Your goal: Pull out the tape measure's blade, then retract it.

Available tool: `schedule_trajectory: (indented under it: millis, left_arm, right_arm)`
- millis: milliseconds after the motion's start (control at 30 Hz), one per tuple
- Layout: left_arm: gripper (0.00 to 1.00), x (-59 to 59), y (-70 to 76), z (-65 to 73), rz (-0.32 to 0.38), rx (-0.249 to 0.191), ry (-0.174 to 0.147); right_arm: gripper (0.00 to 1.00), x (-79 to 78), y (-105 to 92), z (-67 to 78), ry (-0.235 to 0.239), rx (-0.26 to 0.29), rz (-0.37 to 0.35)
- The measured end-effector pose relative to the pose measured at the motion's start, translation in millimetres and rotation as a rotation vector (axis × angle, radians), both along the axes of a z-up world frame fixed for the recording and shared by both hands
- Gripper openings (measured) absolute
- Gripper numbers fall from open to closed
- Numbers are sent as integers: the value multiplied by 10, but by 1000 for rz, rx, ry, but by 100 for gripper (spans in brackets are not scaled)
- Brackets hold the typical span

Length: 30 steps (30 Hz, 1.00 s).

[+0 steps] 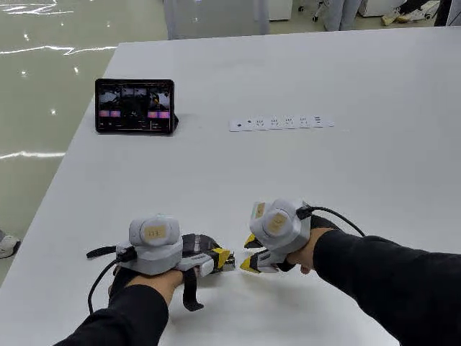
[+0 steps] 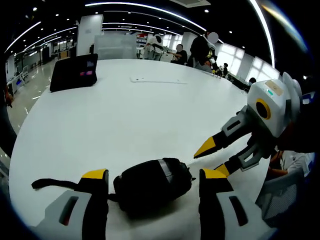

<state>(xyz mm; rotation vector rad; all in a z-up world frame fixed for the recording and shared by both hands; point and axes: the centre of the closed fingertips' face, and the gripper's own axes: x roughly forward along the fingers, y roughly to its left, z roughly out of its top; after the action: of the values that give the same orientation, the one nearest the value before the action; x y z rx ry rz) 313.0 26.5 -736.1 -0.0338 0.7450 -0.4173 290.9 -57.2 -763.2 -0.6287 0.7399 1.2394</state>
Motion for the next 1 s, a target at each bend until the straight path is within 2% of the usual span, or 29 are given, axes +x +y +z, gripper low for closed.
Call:
schedule_trajectory:
  millis: [100, 167, 300, 433, 533, 600, 667, 733, 767, 800, 867, 933, 1000]
  left_arm:
    - [74, -13, 60, 9, -12, -2, 1]
    - [76, -30, 32, 28, -34, -40, 3]
    - [87, -58, 61, 51, -66, -58, 12]
    - [98, -100, 136, 37, -118, -45, 18]
    - [99, -152, 204, 13, -153, -30, 30]
    - [99, -199, 219, 19, -185, -35, 39]
    - [99, -212, 238, 38, -223, -25, 17]
    - [99, -231, 282, 41, -244, -14, 10]
    - [99, -227, 306, 56, -258, -2, -5]
    - [99, -231, 322, 82, -271, -7, -22]
    - [99, -256, 382, 91, -280, -5, -15]
    - [99, -304, 388, 159, -307, -11, -38]
    - [99, -319, 419, 167, -329, -10, -54]
  right_arm:
    - [22, -6, -67, 62, -11, 14, -20]
    - [22, -5, -105, 88, -16, 22, -33]
    - [23, -12, -207, 147, -19, 48, -85]
    - [26, -38, -338, 185, -34, 59, -111]
    - [30, -46, -448, 199, -29, 67, -142]
    - [32, -46, -539, 211, -30, 66, -167]
    - [34, -43, -600, 236, -33, 76, -186]
    - [37, -51, -667, 271, -31, 90, -210]
    - [39, -57, -695, 286, -30, 92, -219]
    - [42, -67, -732, 301, -32, 98, -229]
    - [47, -83, -804, 317, -34, 112, -249]
    - [51, -117, -882, 320, -24, 121, -269]
    - [54, -143, -948, 321, -22, 128, -280]
